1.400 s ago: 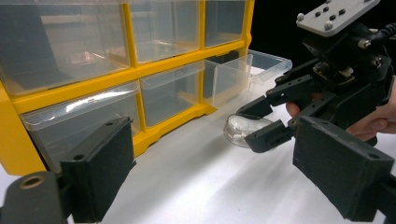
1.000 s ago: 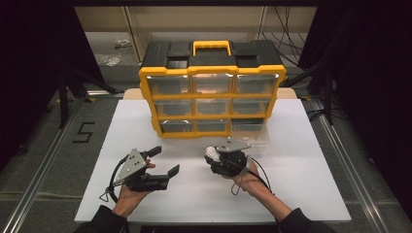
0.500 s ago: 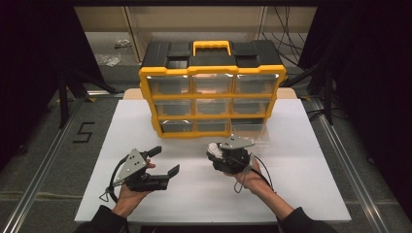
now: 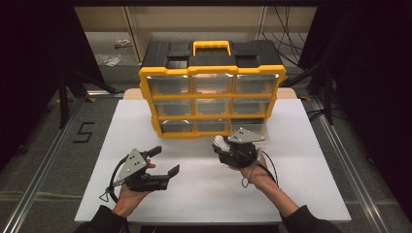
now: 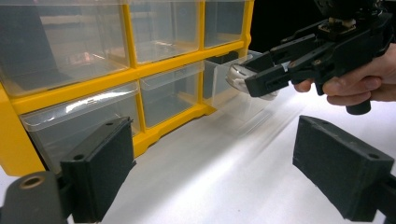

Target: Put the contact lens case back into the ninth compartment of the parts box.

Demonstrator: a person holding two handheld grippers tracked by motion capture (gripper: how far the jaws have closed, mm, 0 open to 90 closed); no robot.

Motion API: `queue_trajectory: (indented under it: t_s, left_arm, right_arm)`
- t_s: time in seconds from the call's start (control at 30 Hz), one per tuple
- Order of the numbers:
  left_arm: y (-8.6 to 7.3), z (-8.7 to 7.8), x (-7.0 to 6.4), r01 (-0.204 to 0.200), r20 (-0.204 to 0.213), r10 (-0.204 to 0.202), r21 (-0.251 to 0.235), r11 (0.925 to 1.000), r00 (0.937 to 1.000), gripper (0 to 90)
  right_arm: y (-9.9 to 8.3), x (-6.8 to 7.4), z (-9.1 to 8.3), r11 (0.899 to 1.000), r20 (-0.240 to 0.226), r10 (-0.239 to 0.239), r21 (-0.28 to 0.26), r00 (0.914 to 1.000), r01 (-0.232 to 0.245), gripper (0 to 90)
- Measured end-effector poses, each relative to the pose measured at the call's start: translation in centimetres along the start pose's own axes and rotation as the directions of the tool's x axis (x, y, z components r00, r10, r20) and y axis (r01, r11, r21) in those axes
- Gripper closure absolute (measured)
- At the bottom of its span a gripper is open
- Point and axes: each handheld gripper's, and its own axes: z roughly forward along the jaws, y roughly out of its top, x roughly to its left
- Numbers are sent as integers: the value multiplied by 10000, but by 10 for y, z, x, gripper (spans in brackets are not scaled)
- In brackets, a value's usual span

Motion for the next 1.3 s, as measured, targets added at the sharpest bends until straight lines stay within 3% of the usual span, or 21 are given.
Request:
queue_trajectory:
  t_s: [0.77,1.3]
  left_arm:
    - [0,0,0,-20,8,20,-1,10000,10000,119]
    - [0,0,0,-17,24,17,-12,10000,10000,120]
  right_arm:
    - [10,-28,-17,9971,627,475,-621,9969,-436,496]
    - [10,-45,-23,9944,1013,847,-711,9912,-777,496]
